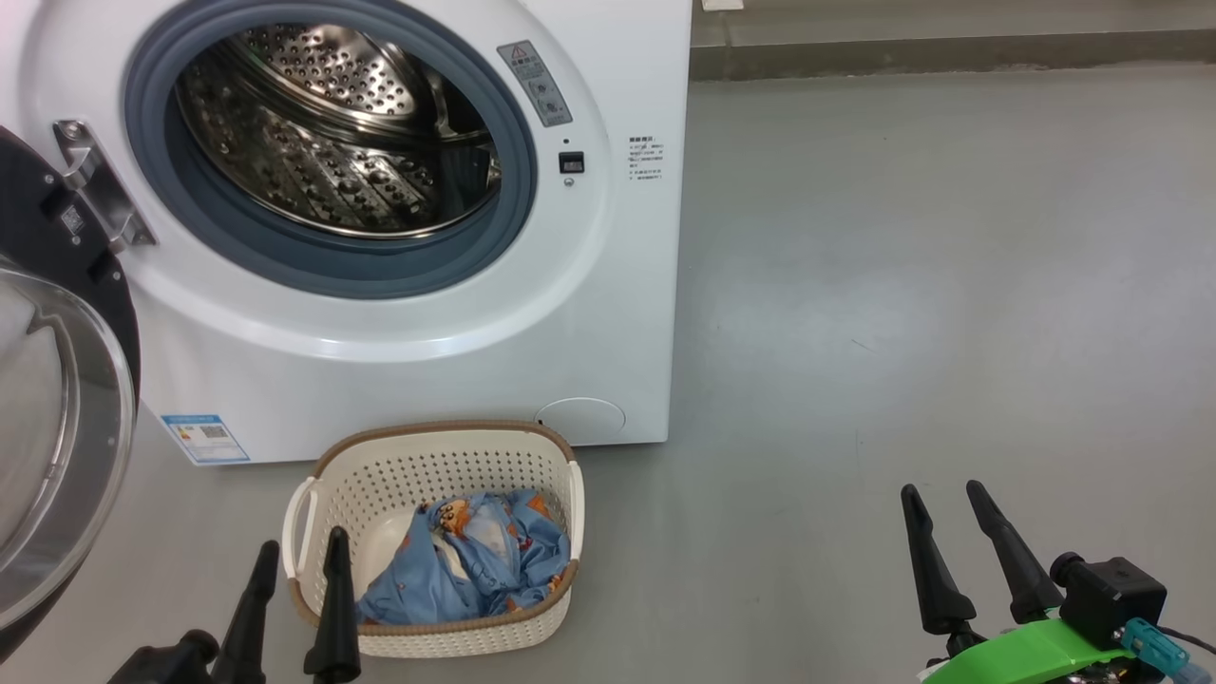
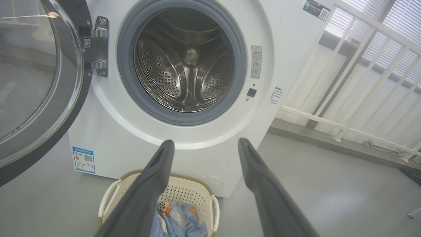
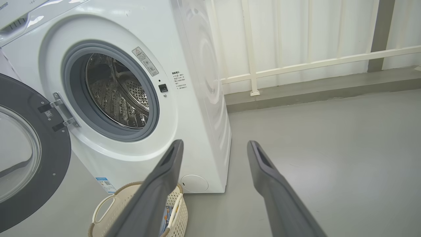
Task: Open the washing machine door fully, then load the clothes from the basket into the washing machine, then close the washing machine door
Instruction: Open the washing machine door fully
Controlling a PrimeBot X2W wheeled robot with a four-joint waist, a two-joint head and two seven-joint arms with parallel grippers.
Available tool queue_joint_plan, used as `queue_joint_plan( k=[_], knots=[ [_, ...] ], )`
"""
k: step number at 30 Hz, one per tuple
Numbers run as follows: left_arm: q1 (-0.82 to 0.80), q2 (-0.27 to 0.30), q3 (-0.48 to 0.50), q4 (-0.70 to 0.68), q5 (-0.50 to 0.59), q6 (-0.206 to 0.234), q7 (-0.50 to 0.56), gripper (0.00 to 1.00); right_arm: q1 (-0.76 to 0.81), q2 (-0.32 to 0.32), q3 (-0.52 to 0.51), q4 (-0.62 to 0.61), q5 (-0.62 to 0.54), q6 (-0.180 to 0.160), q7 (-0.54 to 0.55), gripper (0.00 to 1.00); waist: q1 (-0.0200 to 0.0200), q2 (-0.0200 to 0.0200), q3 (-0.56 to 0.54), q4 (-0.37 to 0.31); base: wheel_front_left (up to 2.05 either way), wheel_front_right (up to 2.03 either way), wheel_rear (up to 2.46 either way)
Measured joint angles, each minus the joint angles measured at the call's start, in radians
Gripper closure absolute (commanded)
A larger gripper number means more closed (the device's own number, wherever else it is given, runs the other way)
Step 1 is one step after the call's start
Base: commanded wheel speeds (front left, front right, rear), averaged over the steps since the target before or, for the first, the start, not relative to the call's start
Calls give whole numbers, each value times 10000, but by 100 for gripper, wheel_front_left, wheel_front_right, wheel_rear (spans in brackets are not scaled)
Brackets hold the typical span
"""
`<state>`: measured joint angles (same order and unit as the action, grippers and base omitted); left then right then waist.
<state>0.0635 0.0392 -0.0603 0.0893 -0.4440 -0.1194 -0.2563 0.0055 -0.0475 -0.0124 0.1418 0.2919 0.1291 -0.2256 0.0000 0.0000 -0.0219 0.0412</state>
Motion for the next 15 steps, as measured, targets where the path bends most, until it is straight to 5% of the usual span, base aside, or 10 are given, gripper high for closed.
queue_joint_plan(
  k=[15],
  knots=[
    [-87,0,-27,399,2,-12,0,0,-1,2,-203,163,-633,0,-21,0,0,0,63,64,0,0,0]
  ],
)
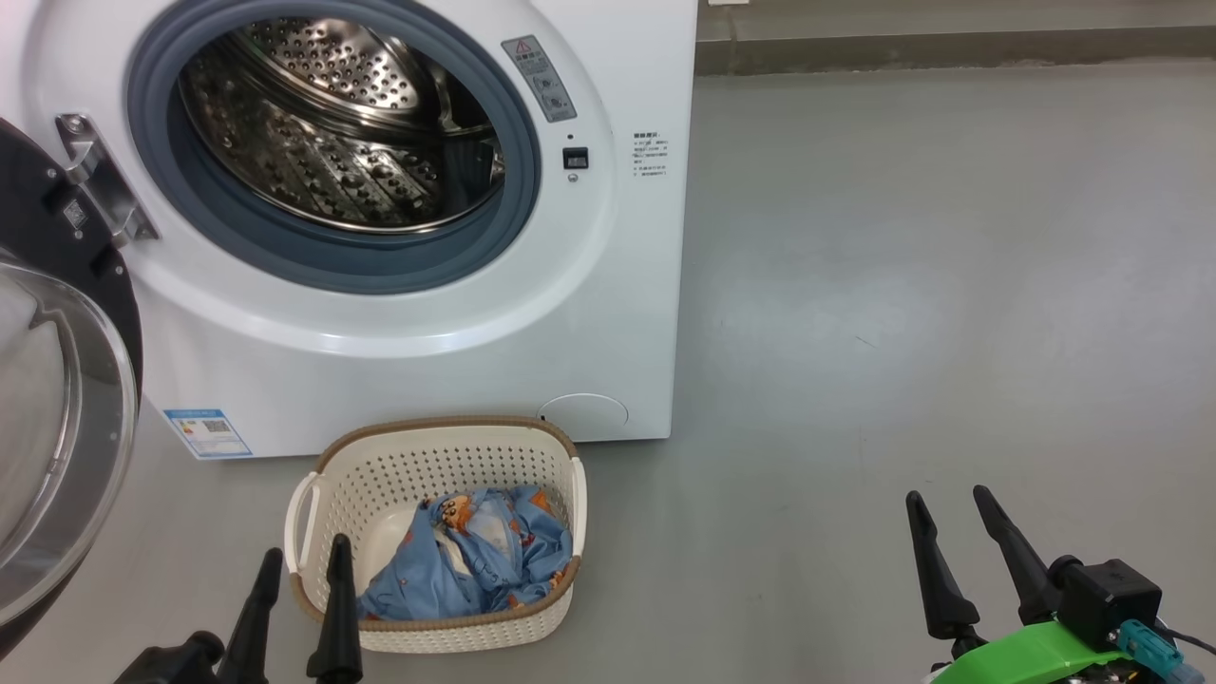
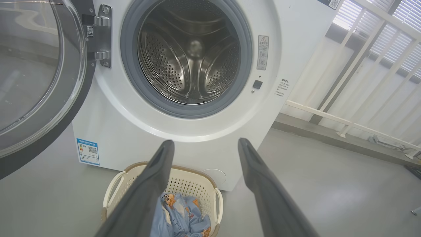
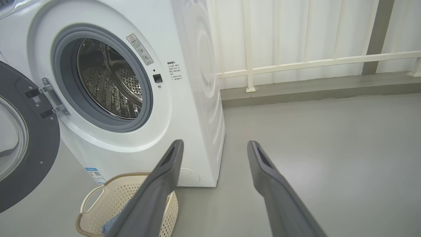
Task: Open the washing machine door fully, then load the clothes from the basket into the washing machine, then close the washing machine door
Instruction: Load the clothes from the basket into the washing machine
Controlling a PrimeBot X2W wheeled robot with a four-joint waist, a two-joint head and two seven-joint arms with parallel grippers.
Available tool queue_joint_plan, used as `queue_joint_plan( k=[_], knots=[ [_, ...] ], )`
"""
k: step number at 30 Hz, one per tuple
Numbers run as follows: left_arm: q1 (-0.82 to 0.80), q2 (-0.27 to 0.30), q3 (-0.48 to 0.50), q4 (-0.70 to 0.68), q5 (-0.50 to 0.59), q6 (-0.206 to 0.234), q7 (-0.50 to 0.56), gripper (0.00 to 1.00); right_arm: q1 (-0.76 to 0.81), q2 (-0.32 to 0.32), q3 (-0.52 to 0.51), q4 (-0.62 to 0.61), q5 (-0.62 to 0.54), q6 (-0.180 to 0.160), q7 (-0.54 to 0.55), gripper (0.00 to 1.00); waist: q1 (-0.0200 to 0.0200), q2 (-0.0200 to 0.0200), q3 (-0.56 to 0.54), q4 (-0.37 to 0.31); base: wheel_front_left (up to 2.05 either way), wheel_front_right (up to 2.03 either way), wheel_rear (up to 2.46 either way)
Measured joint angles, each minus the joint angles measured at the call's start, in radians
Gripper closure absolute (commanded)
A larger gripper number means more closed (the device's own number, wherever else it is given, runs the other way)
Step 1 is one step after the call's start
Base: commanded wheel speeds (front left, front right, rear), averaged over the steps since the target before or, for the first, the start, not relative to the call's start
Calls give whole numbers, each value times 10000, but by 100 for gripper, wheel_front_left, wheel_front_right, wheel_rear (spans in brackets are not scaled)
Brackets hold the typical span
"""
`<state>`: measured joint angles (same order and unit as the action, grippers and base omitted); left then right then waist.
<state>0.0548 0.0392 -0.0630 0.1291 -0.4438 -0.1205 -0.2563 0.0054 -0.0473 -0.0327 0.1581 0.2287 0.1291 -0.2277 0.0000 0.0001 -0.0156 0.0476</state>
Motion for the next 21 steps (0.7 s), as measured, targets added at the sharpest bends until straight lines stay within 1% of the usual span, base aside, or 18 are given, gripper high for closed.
queue_joint_plan(
  k=[15,21],
  knots=[
    [-28,0,-52,265,-17,-31,0,0,-1,0,-12,65,-96,0,0,0,0,0,30,33,0,0,0],
    [-29,0,-192,424,-698,-56,0,0,-2,2,-6,113,-96,0,0,0,1,0,32,95,22,-22,0]
  ],
)
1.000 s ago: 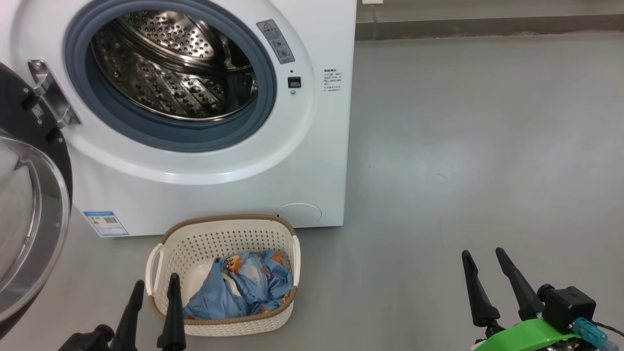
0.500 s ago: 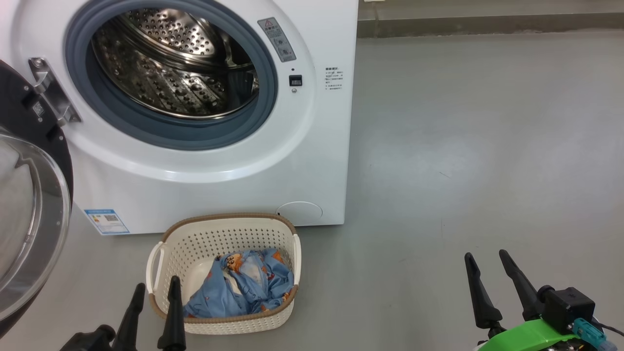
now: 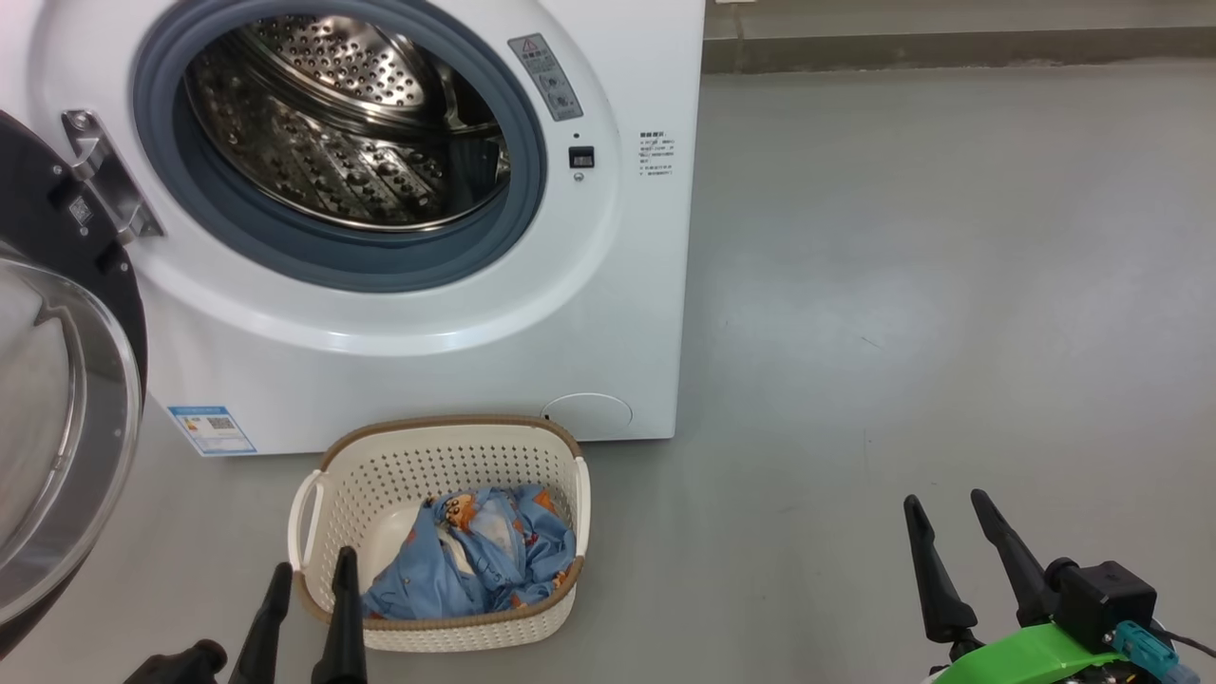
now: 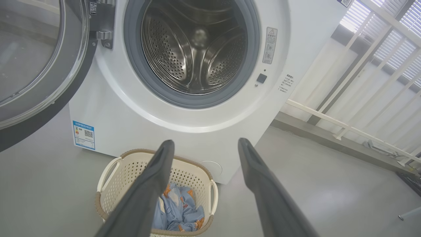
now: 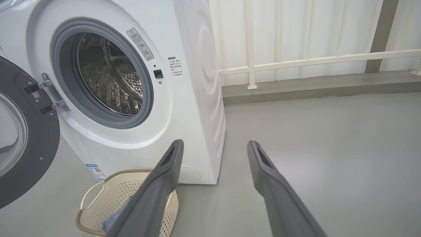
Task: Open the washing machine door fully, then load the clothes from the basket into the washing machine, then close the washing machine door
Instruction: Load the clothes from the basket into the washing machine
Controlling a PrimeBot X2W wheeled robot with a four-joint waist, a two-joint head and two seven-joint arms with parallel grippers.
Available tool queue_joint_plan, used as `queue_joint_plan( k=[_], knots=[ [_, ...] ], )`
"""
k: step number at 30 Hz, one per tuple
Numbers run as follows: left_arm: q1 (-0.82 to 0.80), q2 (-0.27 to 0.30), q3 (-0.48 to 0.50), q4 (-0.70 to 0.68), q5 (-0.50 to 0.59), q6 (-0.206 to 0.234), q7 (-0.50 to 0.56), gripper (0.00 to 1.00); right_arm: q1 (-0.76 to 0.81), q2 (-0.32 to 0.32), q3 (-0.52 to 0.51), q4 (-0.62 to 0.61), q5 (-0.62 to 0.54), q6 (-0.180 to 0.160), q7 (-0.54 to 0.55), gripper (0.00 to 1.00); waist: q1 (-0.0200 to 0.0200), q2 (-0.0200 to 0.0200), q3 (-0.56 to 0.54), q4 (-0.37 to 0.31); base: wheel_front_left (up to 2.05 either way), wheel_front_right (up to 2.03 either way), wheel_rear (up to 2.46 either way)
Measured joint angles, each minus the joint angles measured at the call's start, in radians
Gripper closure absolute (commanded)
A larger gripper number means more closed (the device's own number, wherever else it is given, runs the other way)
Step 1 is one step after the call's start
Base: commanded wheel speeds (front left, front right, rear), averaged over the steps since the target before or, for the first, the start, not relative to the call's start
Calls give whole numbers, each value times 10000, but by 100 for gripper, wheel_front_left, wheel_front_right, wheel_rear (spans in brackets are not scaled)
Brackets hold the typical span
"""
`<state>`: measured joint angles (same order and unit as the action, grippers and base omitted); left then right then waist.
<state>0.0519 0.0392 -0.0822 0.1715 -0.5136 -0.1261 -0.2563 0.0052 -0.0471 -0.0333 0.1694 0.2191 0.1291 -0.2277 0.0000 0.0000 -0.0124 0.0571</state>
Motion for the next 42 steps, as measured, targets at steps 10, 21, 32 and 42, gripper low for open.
queue_joint_plan(
  k=[10,21,32,42],
  knots=[
    [0,2,155,-6,4,-17,0,0,0,0,58,33,4,0,0,0,-1,0,6,59,128,-128,0],
    [-128,4,420,-23,439,-17,0,0,-4,2,142,54,6,0,8,0,-1,0,26,109,158,-161,2],
    [-130,2,378,-23,451,-17,0,0,-10,0,140,52,6,0,15,0,0,0,146,125,25,-25,0],
    [-132,2,282,50,545,-17,0,0,-14,0,138,54,23,0,15,0,0,0,199,129,0,0,0]
  ],
)
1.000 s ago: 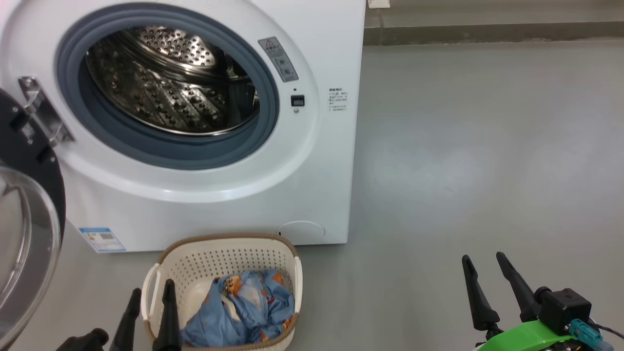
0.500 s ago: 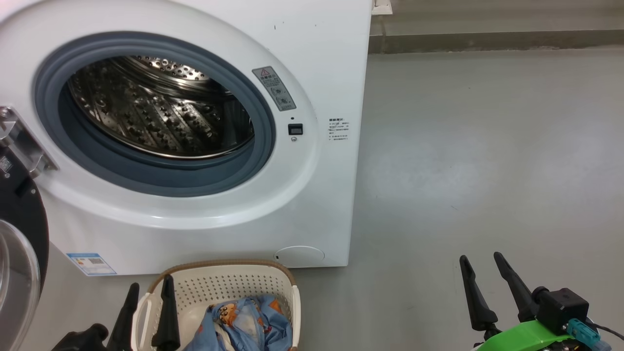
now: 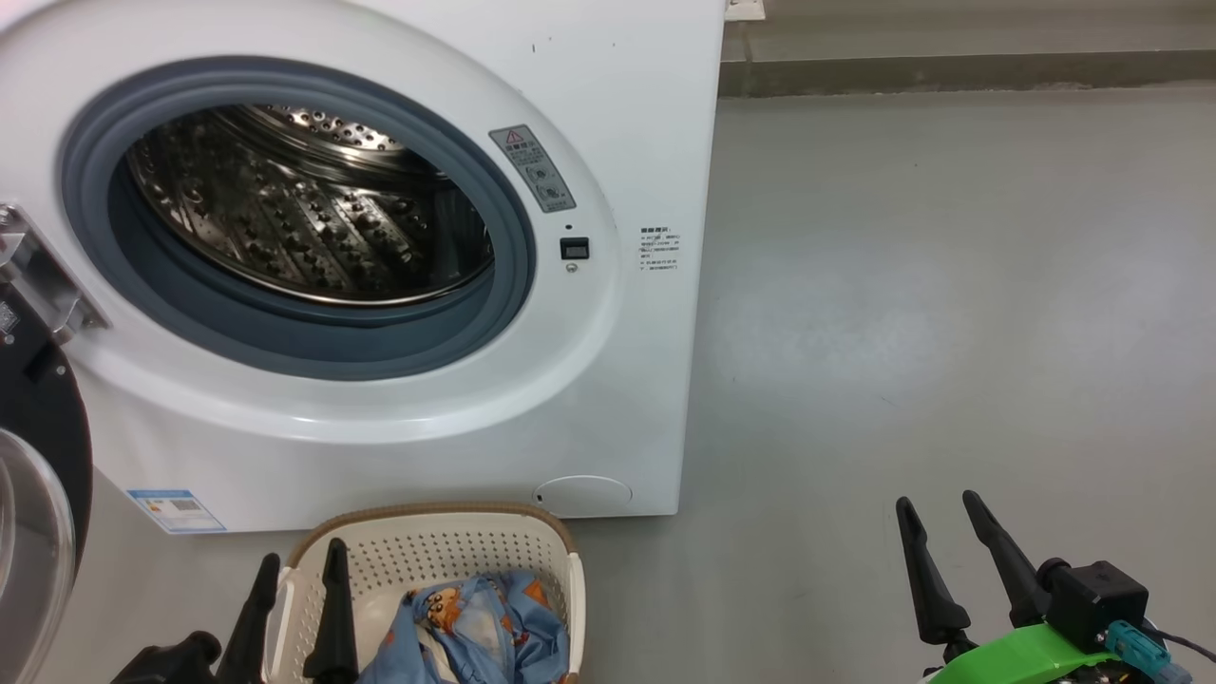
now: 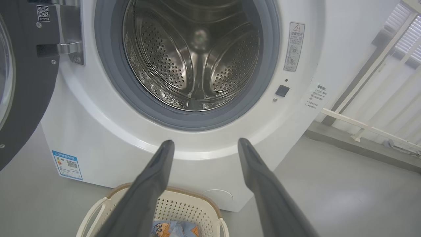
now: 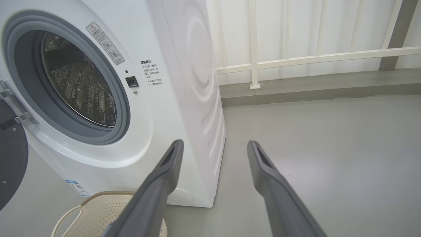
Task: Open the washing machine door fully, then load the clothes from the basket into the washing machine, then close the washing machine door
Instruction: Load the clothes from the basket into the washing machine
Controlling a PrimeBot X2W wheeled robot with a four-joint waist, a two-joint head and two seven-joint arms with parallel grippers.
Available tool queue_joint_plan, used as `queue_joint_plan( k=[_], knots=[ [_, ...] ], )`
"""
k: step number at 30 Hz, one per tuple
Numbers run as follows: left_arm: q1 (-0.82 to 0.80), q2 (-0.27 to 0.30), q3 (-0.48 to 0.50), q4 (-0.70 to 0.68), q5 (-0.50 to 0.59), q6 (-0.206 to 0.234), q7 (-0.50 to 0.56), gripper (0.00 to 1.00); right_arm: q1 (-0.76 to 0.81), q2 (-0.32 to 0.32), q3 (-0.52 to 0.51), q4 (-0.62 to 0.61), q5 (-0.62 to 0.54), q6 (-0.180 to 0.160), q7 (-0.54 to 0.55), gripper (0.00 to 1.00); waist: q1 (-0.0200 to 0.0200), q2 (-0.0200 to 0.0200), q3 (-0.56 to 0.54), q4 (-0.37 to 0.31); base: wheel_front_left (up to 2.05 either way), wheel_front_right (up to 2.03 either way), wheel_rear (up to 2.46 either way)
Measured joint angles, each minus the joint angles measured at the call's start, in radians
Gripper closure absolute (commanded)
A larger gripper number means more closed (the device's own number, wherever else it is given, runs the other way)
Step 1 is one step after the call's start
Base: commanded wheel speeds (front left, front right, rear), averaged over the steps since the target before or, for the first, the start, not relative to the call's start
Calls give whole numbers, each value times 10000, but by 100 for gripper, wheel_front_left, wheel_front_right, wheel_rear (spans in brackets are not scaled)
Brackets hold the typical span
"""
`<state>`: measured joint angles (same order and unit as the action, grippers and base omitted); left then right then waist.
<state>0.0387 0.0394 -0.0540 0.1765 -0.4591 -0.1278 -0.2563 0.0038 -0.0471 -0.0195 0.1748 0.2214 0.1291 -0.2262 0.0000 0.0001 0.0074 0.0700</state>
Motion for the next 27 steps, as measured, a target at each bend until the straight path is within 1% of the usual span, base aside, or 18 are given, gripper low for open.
queue_joint_plan(
  k=[16,22,27],
  knots=[
    [-27,0,-65,8,59,0,0,0,-25,0,-6,19,0,0,-6,0,0,0,128,14,0,0,0],
    [-277,0,-174,219,98,0,0,0,-53,2,-102,-13,-2,0,2,0,0,-1,486,-2,0,0,0],
    [-720,-2,-307,646,228,13,0,0,-212,2,-307,-92,-209,0,153,0,0,0,999,-28,0,0,0]
  ],
)
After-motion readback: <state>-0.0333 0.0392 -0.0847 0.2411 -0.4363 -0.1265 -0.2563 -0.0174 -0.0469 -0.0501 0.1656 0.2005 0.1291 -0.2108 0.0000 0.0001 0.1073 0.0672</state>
